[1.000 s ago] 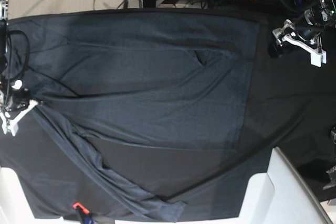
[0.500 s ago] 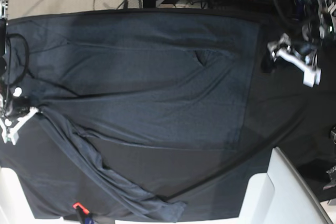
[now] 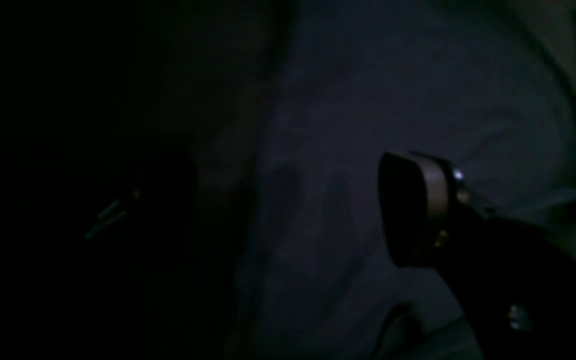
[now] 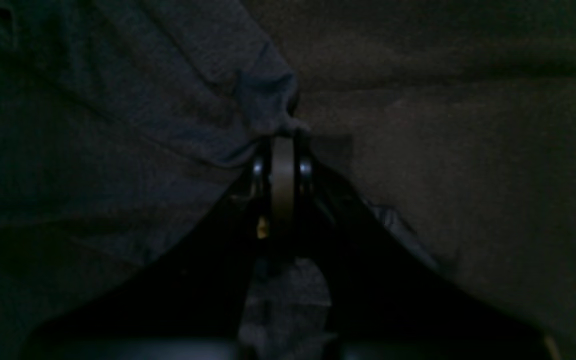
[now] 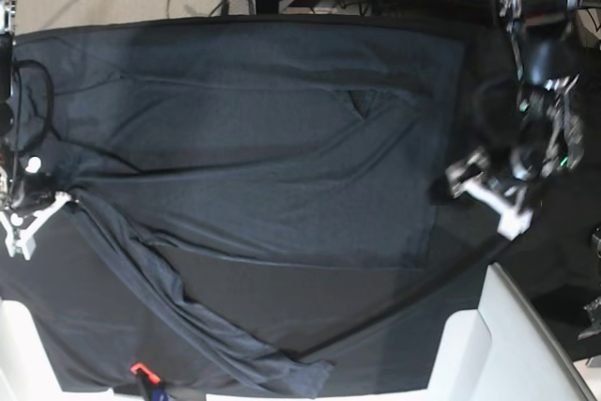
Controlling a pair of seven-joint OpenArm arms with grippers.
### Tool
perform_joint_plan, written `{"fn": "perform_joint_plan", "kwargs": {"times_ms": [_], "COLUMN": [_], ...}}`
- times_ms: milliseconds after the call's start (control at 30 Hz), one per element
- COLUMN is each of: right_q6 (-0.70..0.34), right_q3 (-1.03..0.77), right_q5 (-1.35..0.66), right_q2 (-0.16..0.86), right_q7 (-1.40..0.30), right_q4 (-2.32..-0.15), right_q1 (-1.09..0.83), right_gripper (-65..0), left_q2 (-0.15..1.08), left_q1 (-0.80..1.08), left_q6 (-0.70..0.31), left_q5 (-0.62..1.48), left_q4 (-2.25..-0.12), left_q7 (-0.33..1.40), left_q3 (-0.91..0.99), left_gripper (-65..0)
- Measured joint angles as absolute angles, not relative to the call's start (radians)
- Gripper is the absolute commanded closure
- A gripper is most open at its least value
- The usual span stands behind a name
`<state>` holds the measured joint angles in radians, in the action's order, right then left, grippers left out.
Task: Fold the T-shirt properly
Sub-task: 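Move the left gripper down onto the shirt's side edge, then grasp the shirt side with the left gripper and drag it toward the hem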
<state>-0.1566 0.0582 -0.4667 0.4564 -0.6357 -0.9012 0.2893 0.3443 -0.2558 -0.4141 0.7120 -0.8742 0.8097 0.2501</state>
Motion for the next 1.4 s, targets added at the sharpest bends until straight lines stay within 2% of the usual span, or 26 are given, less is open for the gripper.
{"fn": "perform_joint_plan", "kwargs": {"times_ms": [200,267,300,467,533,733,967,1133,1267,1400], "right_q6": [-0.157,-0.156,-0.156,-0.157,-0.157,-0.157,-0.157,-0.157,-0.157,-0.157], "right_q3": [0.058,0.058,0.058,0.058,0.058,0.058,0.058,0.058,0.058,0.058], "right_q5": [-0.467,-0.467,-0.467,-0.466,-0.467,-0.467,-0.467,-0.467,-0.467,-0.467], "right_q2": [0.460,0.463,0.463,0.463,0.462,0.462,0.462,0.462,0.462,0.462], "right_q7": [-0.630,-0.633,-0.633,-0.632,-0.632,-0.632,-0.632,-0.631,-0.632,-0.631], "right_q4": [-0.902,-0.901,-0.901,-0.901,-0.901,-0.901,-0.899,-0.897,-0.897,-0.897], "right_q1": [0.287,0.282,0.281,0.282,0.281,0.281,0.279,0.278,0.278,0.279], "right_gripper": [0.0,0.0,0.0,0.0,0.0,0.0,0.0,0.0,0.0,0.0], "left_q2": [0.349,0.340,0.331,0.317,0.319,0.339,0.359,0.355,0.356,0.358], "left_q1": [-0.290,-0.303,-0.302,-0.282,-0.279,-0.260,-0.141,-0.054,-0.012,0.022], "left_q6": [-0.421,-0.419,-0.420,-0.423,-0.423,-0.422,-0.407,-0.410,-0.291,-0.265], "left_q5": [0.727,0.730,0.733,0.732,0.732,0.733,0.706,0.706,0.708,0.708], "left_q4": [-0.745,-0.731,-0.732,-0.728,-0.723,-0.750,-0.968,-1.100,-1.165,-1.245], "left_q7": [0.671,0.653,0.649,0.662,0.662,0.676,0.776,0.780,0.784,0.784], "left_q3": [0.158,0.121,0.115,0.112,0.112,0.114,0.111,0.110,0.110,0.110], "left_gripper": [-54.6,-50.7,-45.7,-8.9,0.0,0.0,0.0,0.0,0.0,0.0]}}
